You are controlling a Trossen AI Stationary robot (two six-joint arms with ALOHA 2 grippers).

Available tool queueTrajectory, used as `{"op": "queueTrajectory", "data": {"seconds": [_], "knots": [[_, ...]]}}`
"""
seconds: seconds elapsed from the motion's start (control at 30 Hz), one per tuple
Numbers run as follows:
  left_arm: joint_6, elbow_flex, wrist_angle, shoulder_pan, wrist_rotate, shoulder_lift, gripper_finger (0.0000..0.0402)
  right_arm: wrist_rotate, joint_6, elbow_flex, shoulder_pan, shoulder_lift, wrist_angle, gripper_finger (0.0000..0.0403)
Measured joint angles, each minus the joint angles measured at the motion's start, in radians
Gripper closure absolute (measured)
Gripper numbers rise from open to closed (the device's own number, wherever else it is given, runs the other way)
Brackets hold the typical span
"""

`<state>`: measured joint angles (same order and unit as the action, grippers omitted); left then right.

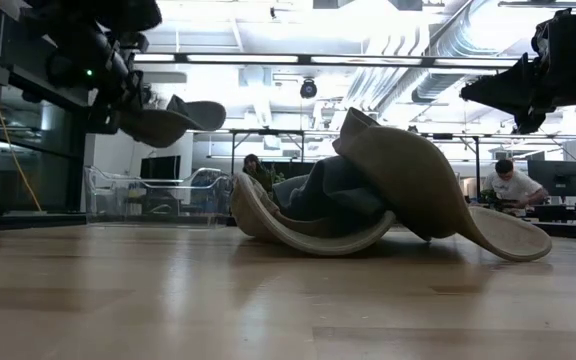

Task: Pick & Place hat
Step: Put the left gray cap into the left transparent bin

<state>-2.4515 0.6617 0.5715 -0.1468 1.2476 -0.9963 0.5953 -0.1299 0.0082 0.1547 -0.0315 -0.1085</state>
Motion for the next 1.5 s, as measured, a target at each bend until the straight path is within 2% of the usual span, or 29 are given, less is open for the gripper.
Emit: {"op": "queueTrajectory", "data": {"seconds": [0.17, 0.33, 0.57, 0.7, 1.1, 1.5], "knots": [[-0.157, 0.0, 0.083, -0.003, -0.009, -0.028, 0.0402, 0.0, 0.0, 0.0, 0.0, 0.0, 0.0, 0.0402], [-0.183, 0.001, 0.087, -0.003, -0.013, -0.068, 0.0402, 0.0, 0.0, 0.0, 0.0, 0.0, 0.0, 0.0402], [-0.251, 0.001, 0.147, -0.004, -0.078, -0.132, 0.0402, 0.0, 0.0, 0.0, 0.0, 0.0, 0.0, 0.0402], [-0.261, 0.001, 0.192, -0.005, -0.108, -0.152, 0.0402, 0.0, 0.0, 0.0, 0.0, 0.0, 0.0, 0.0402], [-0.254, 0.001, 0.19, -0.078, -0.117, -0.159, 0.0402, 0.0, 0.0, 0.0, 0.0, 0.0, 0.0, 0.0402], [-0.249, 0.001, 0.113, -0.137, -0.131, -0.285, 0.0402, 0.0, 0.0, 0.0, 0.0, 0.0, 0.0, 0.0402]]}}
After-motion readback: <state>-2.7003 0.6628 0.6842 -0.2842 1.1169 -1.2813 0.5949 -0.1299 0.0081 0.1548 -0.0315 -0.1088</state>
